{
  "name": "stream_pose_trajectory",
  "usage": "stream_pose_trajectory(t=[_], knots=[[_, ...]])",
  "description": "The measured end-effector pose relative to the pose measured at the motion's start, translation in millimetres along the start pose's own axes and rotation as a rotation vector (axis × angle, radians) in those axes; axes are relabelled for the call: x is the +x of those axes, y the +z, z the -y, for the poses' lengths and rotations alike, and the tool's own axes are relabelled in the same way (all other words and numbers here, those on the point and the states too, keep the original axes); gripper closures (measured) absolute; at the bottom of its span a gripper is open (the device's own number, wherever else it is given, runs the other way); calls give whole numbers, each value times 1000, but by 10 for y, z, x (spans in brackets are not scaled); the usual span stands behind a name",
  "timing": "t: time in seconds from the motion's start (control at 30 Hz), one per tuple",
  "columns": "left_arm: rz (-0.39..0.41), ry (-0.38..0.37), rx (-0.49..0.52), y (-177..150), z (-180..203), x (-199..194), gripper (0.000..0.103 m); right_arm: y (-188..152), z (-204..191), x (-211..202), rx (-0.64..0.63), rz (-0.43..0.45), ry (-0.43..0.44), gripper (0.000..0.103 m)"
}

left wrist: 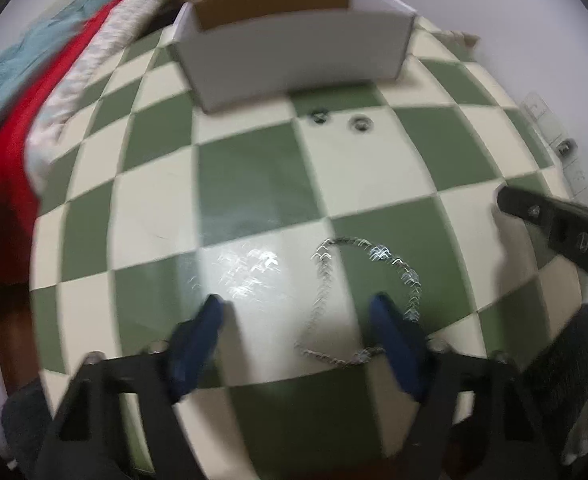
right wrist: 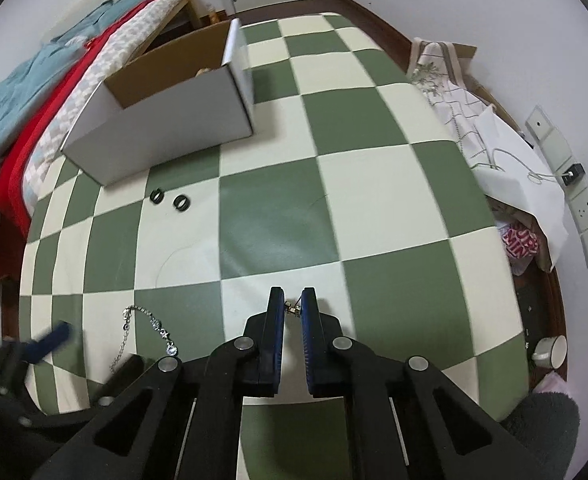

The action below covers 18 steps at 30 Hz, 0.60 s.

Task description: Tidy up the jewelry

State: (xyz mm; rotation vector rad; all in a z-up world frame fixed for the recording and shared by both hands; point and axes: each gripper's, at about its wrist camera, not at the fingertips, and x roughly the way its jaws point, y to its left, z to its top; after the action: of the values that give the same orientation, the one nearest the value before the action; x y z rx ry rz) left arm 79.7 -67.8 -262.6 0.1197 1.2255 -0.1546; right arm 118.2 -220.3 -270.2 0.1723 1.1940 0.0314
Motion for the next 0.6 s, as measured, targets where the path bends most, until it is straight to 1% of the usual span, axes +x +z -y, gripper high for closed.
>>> stream_pose_trajectory(t=[0.03,0.07,0.1,0.2,0.3,0.47,0.6], knots=[[6,-20,4,5,14,-9,48,9,25,-17,7,3,1,94],[9,-25,19,20,38,-24,70,15,40,-29,11,4,1,94],[16,-29,31,41,52,-42,103,24,60,-47,18,8,3,94],[-3,-70,15,89,1,-27,103,40,93,-79,35,15,13,94],[-4,-76,-26,107,-122,-32,103,51,97,-119,43,24,22,94],[26,-95,-106,148,-400,-191,103,87,113,-220,57,48,45,94],[62,-125,-119,161,-477,-381,103,113,128,-258,73,53,64,94]])
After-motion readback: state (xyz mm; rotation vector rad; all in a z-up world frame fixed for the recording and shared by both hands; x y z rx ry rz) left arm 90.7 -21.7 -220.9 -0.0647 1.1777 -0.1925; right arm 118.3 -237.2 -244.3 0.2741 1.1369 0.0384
